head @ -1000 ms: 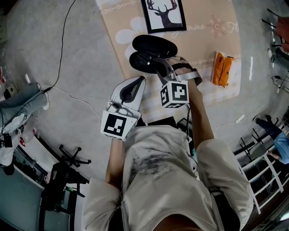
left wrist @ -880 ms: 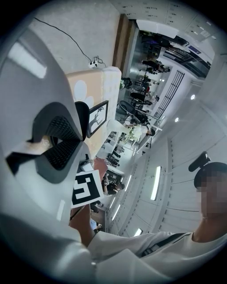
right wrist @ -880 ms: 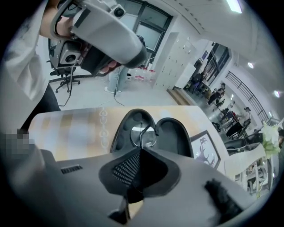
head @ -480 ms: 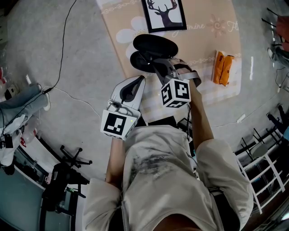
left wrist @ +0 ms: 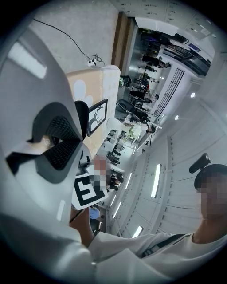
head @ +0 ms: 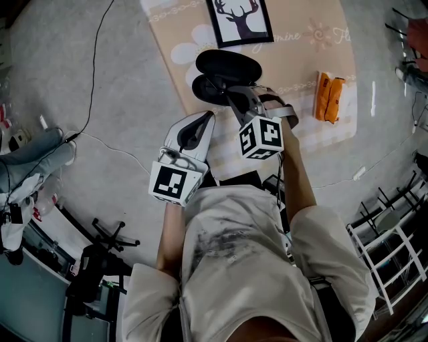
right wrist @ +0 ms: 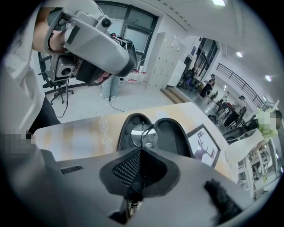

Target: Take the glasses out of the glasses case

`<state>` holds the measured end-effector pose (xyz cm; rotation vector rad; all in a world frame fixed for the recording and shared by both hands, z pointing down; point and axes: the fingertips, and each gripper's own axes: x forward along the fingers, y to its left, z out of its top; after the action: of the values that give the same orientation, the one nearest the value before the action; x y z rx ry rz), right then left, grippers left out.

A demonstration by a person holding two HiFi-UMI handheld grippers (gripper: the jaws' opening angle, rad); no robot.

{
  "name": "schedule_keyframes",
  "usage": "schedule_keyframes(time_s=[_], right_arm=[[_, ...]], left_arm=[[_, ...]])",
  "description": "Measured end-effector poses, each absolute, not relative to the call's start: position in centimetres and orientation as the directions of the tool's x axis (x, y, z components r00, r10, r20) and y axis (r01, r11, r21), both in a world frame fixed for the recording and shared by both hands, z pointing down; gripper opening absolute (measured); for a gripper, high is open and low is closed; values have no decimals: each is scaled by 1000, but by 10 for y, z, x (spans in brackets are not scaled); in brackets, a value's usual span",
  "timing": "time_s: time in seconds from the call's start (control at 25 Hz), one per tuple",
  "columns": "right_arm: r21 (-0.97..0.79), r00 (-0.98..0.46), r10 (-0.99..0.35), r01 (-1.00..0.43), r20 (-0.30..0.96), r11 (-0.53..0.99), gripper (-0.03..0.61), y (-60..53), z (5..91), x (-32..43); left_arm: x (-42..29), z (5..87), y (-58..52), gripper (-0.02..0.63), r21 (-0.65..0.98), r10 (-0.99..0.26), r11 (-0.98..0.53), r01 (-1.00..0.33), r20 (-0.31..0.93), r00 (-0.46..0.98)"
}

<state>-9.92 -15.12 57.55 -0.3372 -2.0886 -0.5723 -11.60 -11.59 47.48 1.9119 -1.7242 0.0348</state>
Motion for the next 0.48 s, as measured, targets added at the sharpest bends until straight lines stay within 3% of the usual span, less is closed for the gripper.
schedule_keyframes(time_s=[0.48], right_arm=[[316, -563, -38, 406, 826, 857, 18, -161, 558, -98]], left_arm=[[-113, 466, -119, 9, 371, -910, -60, -927, 361, 203]])
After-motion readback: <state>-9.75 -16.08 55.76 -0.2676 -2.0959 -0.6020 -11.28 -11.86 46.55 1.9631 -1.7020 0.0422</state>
